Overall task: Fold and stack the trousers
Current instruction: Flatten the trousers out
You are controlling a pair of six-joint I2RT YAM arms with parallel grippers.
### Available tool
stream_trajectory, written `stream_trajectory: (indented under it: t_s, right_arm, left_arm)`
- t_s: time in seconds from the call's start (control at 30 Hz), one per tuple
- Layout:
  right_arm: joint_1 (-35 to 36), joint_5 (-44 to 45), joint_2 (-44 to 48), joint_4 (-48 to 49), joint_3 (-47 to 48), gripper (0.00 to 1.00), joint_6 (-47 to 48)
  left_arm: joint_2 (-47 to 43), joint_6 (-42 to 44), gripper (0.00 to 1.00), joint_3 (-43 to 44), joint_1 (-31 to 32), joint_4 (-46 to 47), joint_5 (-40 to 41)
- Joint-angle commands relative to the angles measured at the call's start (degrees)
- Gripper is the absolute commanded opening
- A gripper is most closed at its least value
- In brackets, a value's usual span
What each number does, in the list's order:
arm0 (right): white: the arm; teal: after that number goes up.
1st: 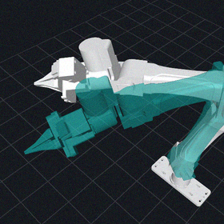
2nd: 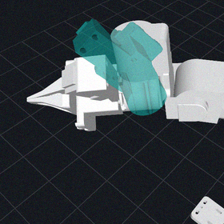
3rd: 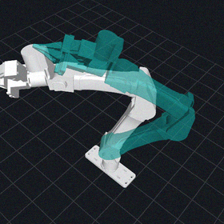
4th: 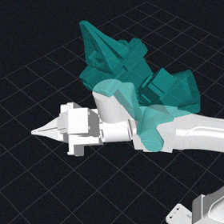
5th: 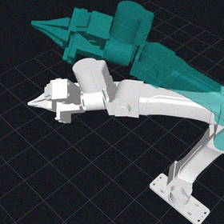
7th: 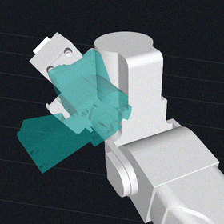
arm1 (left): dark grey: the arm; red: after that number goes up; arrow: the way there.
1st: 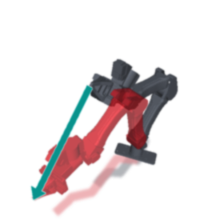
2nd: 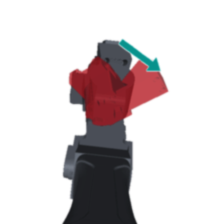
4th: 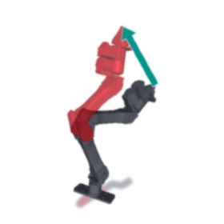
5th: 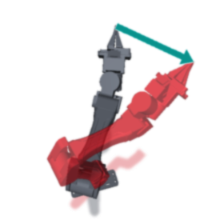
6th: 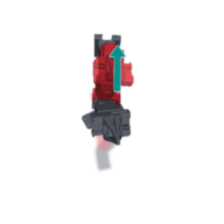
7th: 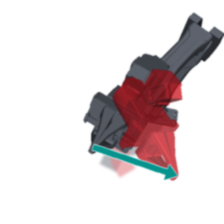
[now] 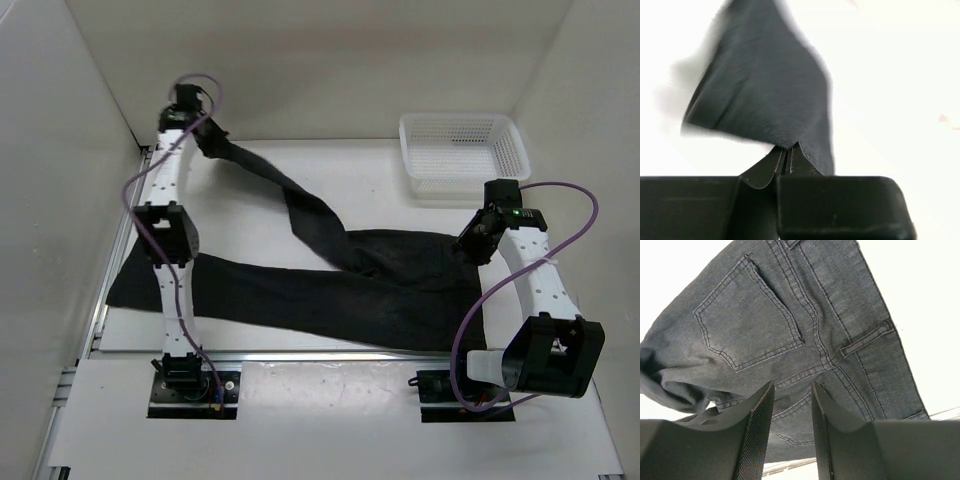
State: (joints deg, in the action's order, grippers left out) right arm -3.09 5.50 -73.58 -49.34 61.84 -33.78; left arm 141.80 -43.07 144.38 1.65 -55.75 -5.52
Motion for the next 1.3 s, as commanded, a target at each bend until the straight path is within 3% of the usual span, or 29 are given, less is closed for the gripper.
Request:
stream_trajectory:
  t_s: [0.0, 0.2, 0.37, 0.4, 0.43, 0.5, 0.7, 0.77, 0.8, 0.83, 0.9, 0.97, 1.0, 1.03, 1.13, 1.27]
  right_arm:
    - [-0.16, 0.92, 1.34, -0.32, 2.49, 0.41, 1.7]
    - [-0.16, 1.53, 1.86, -0.32, 2.49, 0.41, 2.23]
    - [-0.16, 2.06, 1.86, 0.21, 1.35, 0.41, 1.71]
    - [-0.16, 2.06, 1.86, 0.21, 0.83, 0.41, 1.7]
    - [-0.16, 2.06, 1.86, 0.21, 0.82, 0.41, 1.7]
    - [-0.16, 1.45, 1.86, 0.74, 0.29, 0.41, 1.7]
    - [-0.16, -0.84, 0.2, 2.94, 0.46, 0.41, 1.7]
    - [-0.16, -1.37, -1.73, 3.54, 1.0, 0.42, 1.7]
    - [-0.68, -1.98, -2.35, 4.33, 1.61, 0.42, 1.7]
    - [-0.69, -1.98, -2.97, 4.95, 1.61, 0.48, 1.18]
    - [-2.0, -3.56, -5.6, 7.05, 1.61, 0.73, 1.17]
    - [-3.67, -4.27, -9.46, 7.76, 2.83, 0.81, 0.65]
    - [-4.54, -3.74, -10.87, 7.77, 3.37, 0.84, 0.65]
    - [-4.55, -3.13, -13.75, 8.29, 4.07, 0.84, 0.65]
    - [-5.08, -1.63, -19.29, 8.91, 7.32, 0.82, 0.65]
    - [-5.08, -2.59, -25.98, 9.44, 11.36, 0.82, 3.19]
  left_arm:
    - [-16.97, 5.01, 0.1, -2.08, -4.63, 0.29, 4.19]
    - [-21.38, 10.72, 0.1, -4.71, -11.75, -7.79, 5.51]
    - [-28.93, 12.13, 0.13, -18.05, -13.07, -8.85, 9.29]
    - [-30.08, 12.83, 0.24, -23.04, -13.08, -8.85, 9.91]
    - [-31.83, 12.83, 0.53, -25.26, -13.08, -8.16, 9.91]
    - [-32.45, 12.83, 1.0, -28.52, -13.6, -8.93, 10.7]
    - [-33.87, 14.24, 1.0, -26.96, -11.76, -10.61, 10.52]
    - [-35.27, 15.03, 0.92, -26.95, -10.01, -10.61, 10.53]
    - [-36.06, 15.64, 0.82, -26.95, -10.0, -10.61, 10.53]
    - [-36.06, 15.65, 0.72, -26.95, -9.13, -10.61, 10.53]
    - [-36.77, 15.65, 0.61, -29.76, -8.24, -10.0, 11.05]
    - [-36.77, 15.65, 0.56, -33.61, -8.24, -10.0, 11.06]
    - [-37.29, 15.04, 0.6, -35.37, -8.24, -9.47, 11.06]
    - [-37.29, 14.34, 0.77, -37.48, -8.24, -8.69, 10.53]
    - [-38.61, 13.71, 1.0, -45.74, -8.24, -4.21, 10.0]
    - [-34.32, 14.42, 1.0, -47.61, -7.19, -2.88, 10.08]
